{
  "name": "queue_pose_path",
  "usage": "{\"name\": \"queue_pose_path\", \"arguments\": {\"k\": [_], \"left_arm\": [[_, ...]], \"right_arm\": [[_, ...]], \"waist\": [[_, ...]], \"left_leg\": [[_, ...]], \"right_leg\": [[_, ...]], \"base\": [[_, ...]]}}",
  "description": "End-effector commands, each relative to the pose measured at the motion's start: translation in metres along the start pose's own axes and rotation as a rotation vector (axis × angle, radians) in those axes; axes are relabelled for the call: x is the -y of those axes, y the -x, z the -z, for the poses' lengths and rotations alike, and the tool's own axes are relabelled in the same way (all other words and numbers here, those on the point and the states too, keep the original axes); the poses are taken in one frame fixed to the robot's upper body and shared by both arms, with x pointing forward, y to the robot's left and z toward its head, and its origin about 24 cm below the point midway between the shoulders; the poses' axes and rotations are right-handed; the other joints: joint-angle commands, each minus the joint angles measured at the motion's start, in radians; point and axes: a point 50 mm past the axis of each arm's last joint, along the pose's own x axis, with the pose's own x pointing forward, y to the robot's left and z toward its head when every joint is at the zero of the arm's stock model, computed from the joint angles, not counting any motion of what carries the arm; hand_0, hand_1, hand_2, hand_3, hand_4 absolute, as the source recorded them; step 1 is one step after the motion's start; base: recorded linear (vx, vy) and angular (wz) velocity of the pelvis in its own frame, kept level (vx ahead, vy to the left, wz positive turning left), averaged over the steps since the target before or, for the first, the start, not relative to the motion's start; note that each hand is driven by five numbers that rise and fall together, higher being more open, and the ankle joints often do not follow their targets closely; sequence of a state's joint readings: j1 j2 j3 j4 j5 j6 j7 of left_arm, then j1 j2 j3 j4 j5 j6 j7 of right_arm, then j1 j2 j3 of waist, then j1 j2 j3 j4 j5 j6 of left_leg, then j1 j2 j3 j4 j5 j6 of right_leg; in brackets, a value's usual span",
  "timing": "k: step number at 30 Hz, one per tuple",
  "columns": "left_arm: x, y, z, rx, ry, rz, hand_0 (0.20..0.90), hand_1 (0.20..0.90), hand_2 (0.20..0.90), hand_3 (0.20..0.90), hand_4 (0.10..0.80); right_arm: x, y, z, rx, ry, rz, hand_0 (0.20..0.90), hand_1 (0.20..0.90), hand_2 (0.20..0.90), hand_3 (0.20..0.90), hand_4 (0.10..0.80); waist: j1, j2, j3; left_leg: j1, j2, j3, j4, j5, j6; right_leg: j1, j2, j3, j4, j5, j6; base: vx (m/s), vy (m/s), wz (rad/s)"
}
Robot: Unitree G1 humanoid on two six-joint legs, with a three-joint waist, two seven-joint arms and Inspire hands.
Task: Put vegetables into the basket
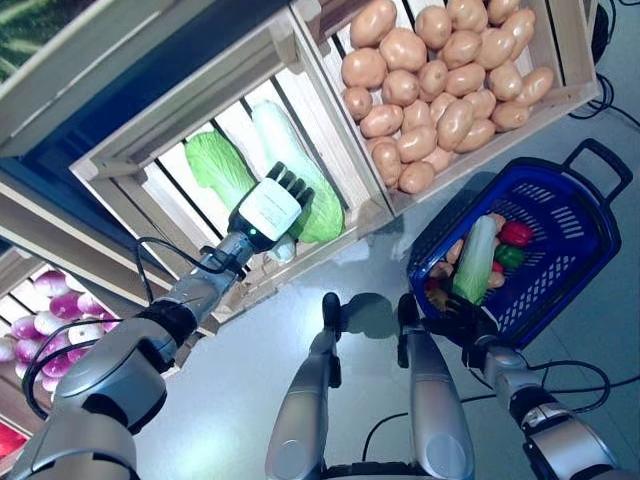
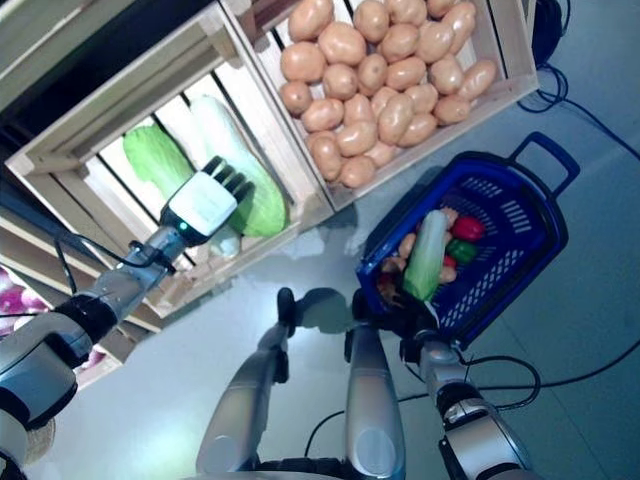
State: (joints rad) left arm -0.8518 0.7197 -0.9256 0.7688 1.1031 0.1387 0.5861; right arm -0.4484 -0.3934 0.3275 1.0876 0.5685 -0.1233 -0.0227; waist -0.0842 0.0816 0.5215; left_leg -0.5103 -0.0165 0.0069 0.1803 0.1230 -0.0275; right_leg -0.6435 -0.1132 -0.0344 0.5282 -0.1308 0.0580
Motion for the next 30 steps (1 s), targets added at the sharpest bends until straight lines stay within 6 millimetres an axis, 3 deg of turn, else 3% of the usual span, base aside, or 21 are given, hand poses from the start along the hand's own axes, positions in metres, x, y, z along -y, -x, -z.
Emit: {"name": "queue_pose_path", "arguments": {"k": [1, 11, 17, 30], "left_arm": [[-0.029, -0.007, 0.047, -0.212, -0.029, -0.123, 0.9, 0.9, 0.9, 0.9, 0.8], [-0.054, 0.004, 0.054, -0.229, 0.002, -0.182, 0.9, 0.9, 0.9, 0.9, 0.8], [-0.06, 0.003, 0.054, -0.172, -0.071, -0.143, 0.9, 0.9, 0.9, 0.9, 0.8], [-0.072, 0.006, 0.078, -0.162, -0.191, -0.036, 0.9, 0.9, 0.9, 0.9, 0.8]], "right_arm": [[0.0, 0.004, 0.002, 0.04, -0.069, 0.025, 0.9, 0.9, 0.9, 0.9, 0.8], [-0.01, 0.008, 0.0, 0.083, -0.13, 0.0, 0.9, 0.9, 0.9, 0.9, 0.8], [-0.008, 0.007, -0.002, 0.089, -0.143, 0.012, 0.9, 0.9, 0.9, 0.9, 0.8], [0.004, 0.007, 0.001, 0.087, -0.151, 0.036, 0.9, 0.9, 0.9, 0.9, 0.8]], "waist": [[0.008, -0.023, -0.001], [0.048, -0.017, -0.001], [0.058, -0.012, -0.001], [0.07, -0.001, -0.001]], "left_leg": [[-0.097, 0.008, 0.04, 0.209, -0.134, 0.007], [-0.15, -0.007, 0.023, 0.231, -0.144, 0.007], [-0.161, -0.01, 0.015, 0.214, -0.131, 0.004], [-0.18, -0.014, 0.018, 0.213, -0.127, 0.006]], "right_leg": [[0.037, -0.019, 0.006, -0.141, 0.135, 0.001], [-0.003, -0.013, -0.014, -0.123, 0.125, 0.0], [-0.01, -0.015, -0.026, -0.136, 0.132, 0.003], [-0.021, -0.022, -0.039, -0.155, 0.151, 0.009]], "base": [[-0.027, -0.047, 0.03], [-0.023, -0.038, 0.05], [-0.013, -0.019, 0.1], [-0.002, -0.003, 0.01]]}}
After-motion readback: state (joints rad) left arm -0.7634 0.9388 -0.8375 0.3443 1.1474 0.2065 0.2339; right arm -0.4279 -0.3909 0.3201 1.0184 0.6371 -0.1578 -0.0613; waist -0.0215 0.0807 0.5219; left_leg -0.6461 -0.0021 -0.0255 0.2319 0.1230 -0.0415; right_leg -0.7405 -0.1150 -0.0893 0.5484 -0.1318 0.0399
